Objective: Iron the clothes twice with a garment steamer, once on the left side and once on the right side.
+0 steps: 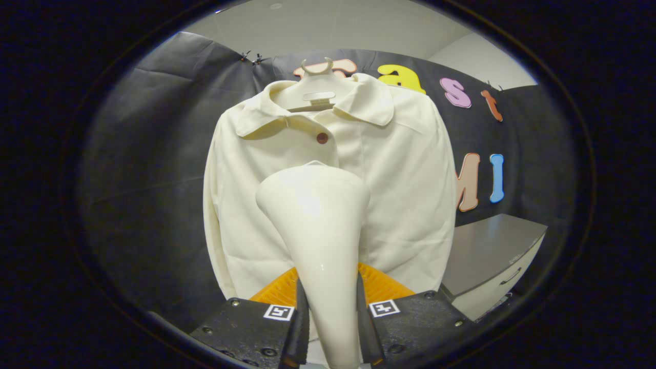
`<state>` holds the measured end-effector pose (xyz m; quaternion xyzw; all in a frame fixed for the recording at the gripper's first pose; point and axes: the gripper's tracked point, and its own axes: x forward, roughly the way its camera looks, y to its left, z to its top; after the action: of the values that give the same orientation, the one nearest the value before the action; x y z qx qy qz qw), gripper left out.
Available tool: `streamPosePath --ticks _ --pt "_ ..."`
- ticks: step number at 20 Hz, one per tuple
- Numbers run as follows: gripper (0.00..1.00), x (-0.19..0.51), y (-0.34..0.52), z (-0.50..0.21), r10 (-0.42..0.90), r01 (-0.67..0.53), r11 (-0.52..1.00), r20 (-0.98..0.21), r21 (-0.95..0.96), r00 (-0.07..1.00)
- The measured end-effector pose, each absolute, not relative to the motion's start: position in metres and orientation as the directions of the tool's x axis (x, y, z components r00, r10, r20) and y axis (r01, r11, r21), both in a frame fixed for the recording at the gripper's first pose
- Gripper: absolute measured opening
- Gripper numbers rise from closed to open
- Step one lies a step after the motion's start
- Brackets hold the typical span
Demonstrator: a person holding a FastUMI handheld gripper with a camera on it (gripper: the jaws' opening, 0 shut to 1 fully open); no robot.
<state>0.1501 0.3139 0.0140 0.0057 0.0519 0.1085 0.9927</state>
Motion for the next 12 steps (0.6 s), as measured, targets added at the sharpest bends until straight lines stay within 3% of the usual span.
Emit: streamPosePath --ticks 12 --pt "0.39 0.167 0.318 -0.031 0.1 -0.106 0.994 -0.167 -0.024 0.981"
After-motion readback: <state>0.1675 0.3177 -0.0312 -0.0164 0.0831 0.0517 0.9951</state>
